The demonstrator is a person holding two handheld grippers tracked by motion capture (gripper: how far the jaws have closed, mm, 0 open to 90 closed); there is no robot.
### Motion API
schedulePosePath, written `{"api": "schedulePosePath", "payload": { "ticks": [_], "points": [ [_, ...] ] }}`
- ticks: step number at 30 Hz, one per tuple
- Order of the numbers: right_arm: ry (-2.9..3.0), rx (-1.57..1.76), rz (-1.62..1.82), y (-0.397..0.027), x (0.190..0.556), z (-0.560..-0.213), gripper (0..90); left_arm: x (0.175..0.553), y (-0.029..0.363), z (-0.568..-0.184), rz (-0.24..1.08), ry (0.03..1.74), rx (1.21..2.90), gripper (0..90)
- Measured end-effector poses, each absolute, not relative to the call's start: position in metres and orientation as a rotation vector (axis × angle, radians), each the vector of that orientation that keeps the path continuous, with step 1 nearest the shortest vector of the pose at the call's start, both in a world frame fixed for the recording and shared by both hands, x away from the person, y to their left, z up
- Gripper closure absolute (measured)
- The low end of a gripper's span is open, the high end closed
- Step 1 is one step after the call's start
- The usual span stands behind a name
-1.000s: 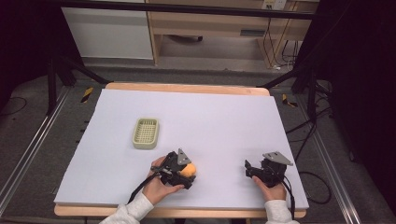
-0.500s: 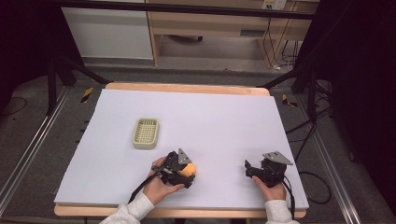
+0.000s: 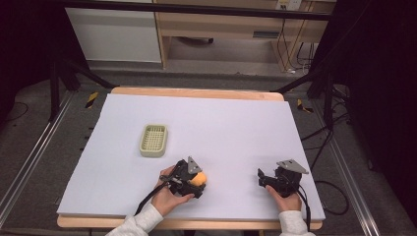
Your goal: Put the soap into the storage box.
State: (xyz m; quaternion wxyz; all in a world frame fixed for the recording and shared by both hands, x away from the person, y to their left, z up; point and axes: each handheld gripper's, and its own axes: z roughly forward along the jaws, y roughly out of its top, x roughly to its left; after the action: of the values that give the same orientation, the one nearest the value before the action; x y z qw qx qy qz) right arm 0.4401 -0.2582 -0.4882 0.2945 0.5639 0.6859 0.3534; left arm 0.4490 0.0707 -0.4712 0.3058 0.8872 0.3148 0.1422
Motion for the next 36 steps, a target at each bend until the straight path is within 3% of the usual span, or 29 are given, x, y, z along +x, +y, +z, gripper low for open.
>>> {"api": "schedulePosePath", "payload": {
  "ticks": [36],
  "points": [
    [1.828,1.501,0.944,-0.258,0.44,-0.488,5.6,0.448,0.089,-0.448,0.419,0.848,2.286,25.4]
  ]
}}
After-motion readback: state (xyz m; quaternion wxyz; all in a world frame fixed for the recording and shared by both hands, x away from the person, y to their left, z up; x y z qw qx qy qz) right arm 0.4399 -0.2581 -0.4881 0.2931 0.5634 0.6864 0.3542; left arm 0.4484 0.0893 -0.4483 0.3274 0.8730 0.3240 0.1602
